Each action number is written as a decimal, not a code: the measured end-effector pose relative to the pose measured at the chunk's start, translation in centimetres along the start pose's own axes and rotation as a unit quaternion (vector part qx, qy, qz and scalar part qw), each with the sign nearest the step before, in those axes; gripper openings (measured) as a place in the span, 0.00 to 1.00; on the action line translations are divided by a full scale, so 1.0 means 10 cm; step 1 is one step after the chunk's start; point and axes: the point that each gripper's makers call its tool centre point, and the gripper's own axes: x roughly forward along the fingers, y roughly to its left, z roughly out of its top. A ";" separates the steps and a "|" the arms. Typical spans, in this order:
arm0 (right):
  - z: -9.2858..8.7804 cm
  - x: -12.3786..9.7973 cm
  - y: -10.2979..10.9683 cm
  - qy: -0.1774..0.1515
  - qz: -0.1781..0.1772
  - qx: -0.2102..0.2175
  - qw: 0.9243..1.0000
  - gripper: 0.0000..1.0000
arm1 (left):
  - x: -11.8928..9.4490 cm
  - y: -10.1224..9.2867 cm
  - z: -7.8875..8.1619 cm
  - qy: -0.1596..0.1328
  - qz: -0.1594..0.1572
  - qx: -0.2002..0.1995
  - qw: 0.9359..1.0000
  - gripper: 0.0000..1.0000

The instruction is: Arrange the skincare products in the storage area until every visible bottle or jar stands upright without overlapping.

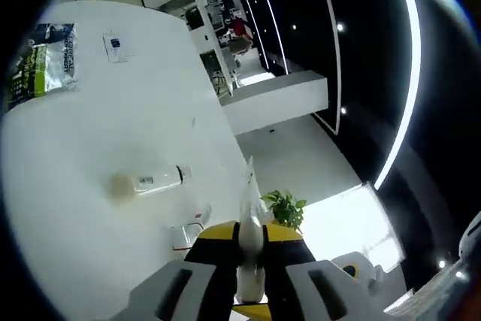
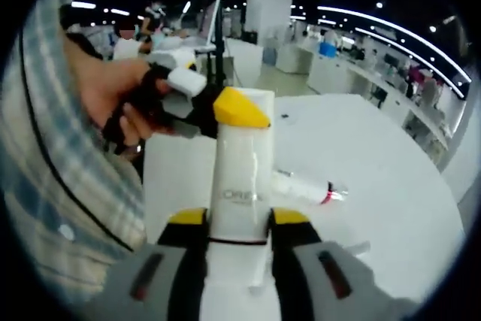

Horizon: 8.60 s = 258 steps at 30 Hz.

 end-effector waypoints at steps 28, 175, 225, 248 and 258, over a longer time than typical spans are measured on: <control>0.11 0.03 0.08 -0.019 0.014 0.051 0.998 0.37 | -0.17 -0.13 0.06 0.066 0.030 0.237 0.969 0.09; 0.03 0.18 0.44 -0.037 0.138 0.001 0.990 0.21 | -0.70 0.69 -0.67 0.216 0.063 0.476 0.850 0.29; 0.31 -0.04 0.02 -0.069 0.137 -0.010 0.988 0.11 | -0.51 0.75 -0.75 0.248 0.086 0.460 0.849 0.27; 0.51 -0.14 -0.68 -0.064 0.119 -0.052 0.990 0.11 | -0.62 0.88 -0.69 0.227 0.110 0.454 0.854 0.24; 0.46 -0.15 -0.93 -0.051 0.118 -0.065 0.990 0.11 | -0.62 0.88 -0.71 0.225 0.110 0.463 0.850 0.25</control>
